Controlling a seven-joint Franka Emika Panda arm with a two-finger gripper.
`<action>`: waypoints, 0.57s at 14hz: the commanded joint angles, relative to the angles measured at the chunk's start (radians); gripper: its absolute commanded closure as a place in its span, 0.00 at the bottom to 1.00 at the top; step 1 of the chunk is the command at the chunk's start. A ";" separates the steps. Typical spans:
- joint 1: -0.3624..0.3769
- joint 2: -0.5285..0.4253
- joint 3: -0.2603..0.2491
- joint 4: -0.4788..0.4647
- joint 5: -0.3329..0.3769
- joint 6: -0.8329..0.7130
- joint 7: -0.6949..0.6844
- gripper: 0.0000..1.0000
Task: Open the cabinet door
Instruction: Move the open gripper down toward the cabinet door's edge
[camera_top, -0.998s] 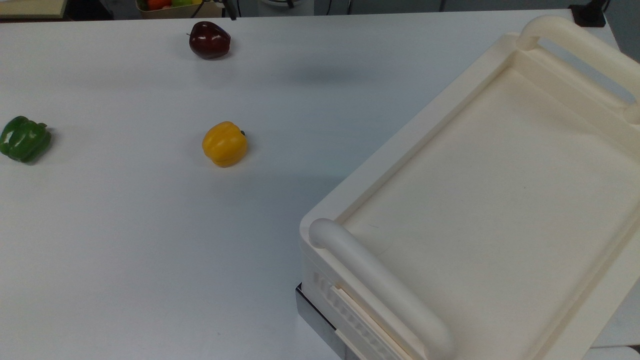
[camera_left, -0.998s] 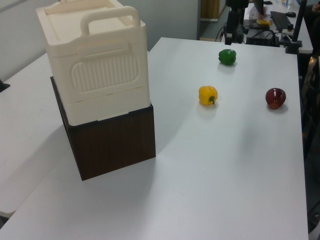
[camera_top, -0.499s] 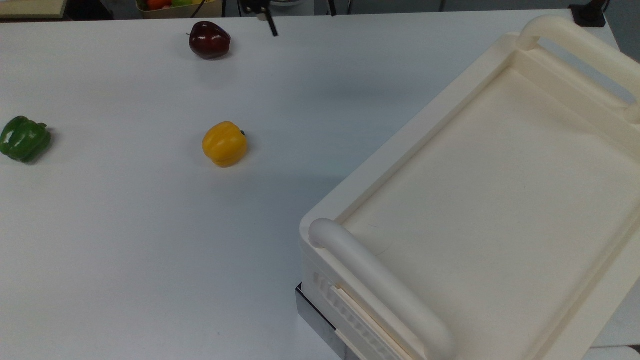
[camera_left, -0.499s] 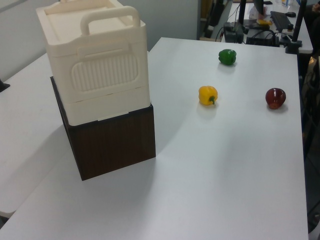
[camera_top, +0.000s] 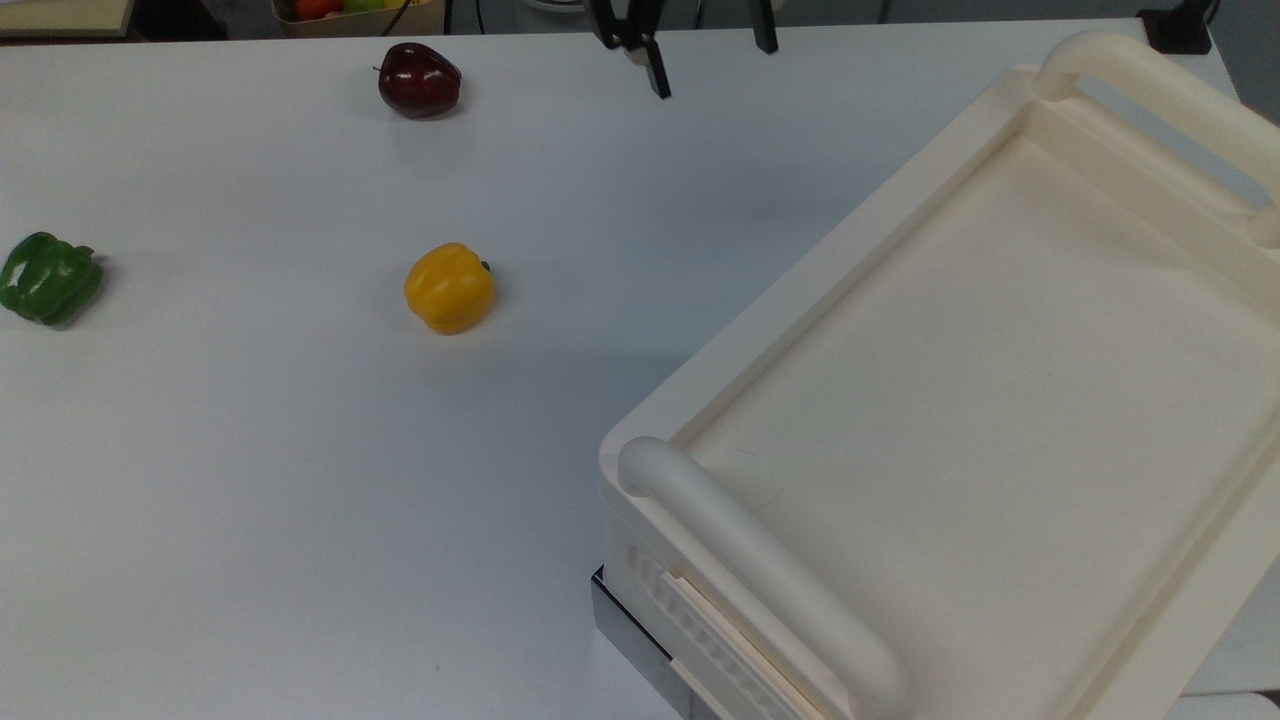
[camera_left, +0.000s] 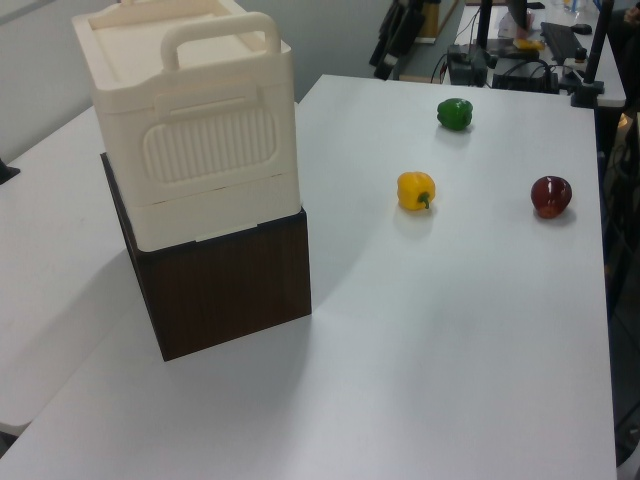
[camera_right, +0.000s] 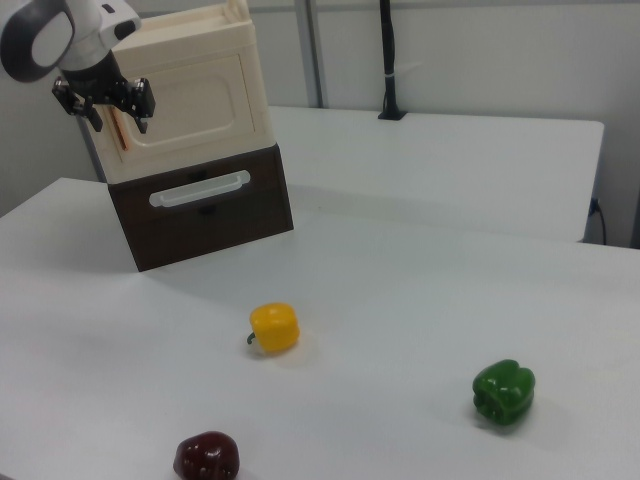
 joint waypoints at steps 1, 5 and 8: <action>0.056 0.084 -0.011 0.058 -0.020 0.087 -0.017 0.25; 0.099 0.163 -0.009 0.104 -0.031 0.183 -0.019 0.29; 0.120 0.196 -0.011 0.110 -0.042 0.245 -0.022 0.34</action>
